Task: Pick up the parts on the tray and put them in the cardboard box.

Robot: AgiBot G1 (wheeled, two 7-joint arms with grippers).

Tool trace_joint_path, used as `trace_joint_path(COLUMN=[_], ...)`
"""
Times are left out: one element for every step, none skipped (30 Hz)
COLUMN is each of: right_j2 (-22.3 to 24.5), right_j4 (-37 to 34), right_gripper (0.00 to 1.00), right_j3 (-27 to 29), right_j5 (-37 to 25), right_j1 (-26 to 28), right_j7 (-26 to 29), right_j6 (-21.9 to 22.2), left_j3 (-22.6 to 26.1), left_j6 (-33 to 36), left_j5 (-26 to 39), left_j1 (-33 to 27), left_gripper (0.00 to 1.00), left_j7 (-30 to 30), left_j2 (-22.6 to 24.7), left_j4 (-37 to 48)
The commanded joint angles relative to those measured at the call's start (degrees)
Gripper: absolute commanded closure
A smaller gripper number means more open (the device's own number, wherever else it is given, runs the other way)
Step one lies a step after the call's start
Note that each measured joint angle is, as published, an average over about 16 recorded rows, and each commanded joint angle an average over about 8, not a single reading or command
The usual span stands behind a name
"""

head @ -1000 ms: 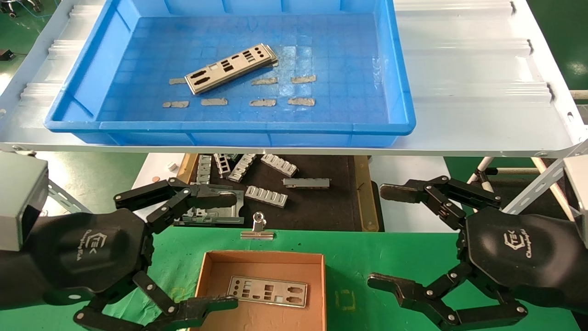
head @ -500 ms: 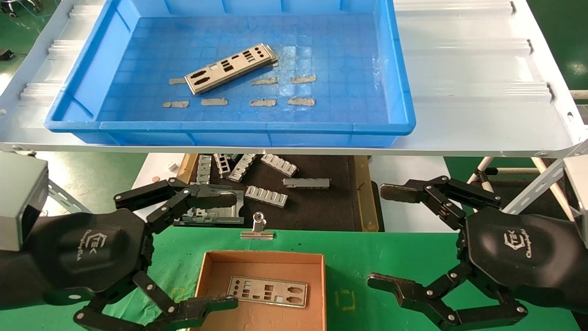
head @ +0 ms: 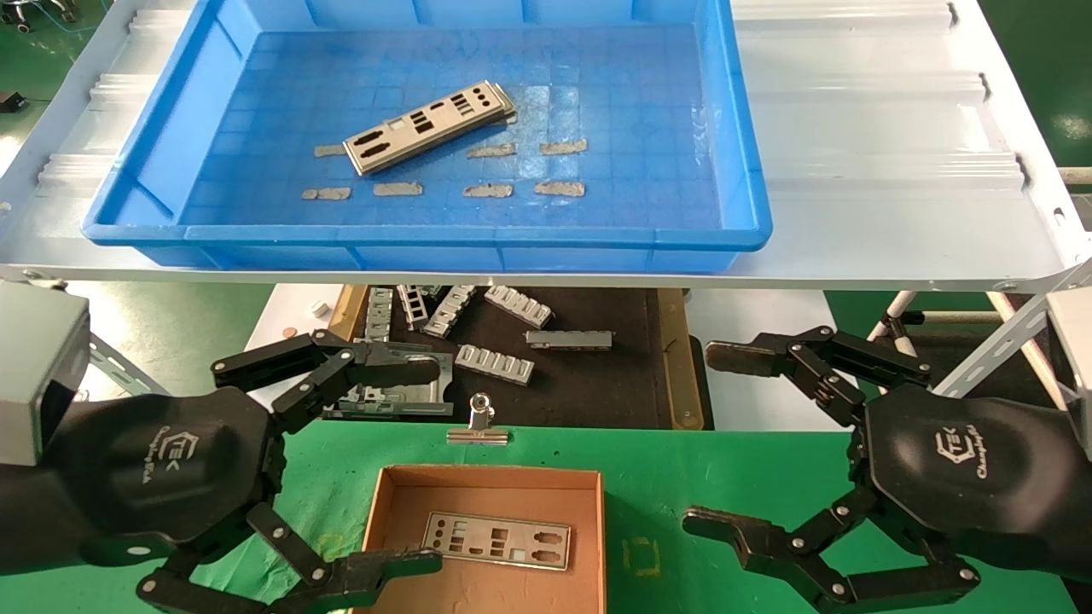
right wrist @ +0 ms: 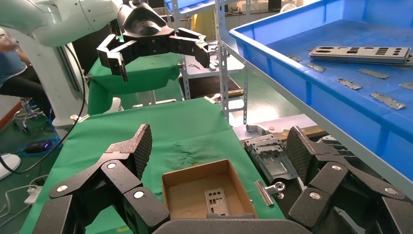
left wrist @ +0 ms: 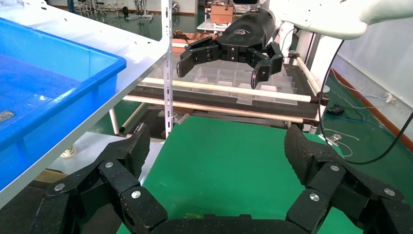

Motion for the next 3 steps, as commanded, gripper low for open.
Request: trace_joint_path(right_j2=[0.0,0.0,0.0], right_j4=[0.0,0.0,0.0], right_gripper=[0.0,0.0,0.0], right_j3=[0.0,0.0,0.0], right_j5=[0.0,0.0,0.0], right_j1=[0.0,0.0,0.0], right_j7=[0.0,0.0,0.0], right_j6=[0.0,0.0,0.0], left_j3=[0.0,0.0,0.0], left_j6=[0.0,0.0,0.0], left_j5=[0.0,0.0,0.0], left_j1=[0.0,0.0,0.0], left_gripper=[0.0,0.0,0.0], left_j7=[0.0,0.0,0.0], left_j2=[0.0,0.0,0.0], left_j4=[0.0,0.0,0.0])
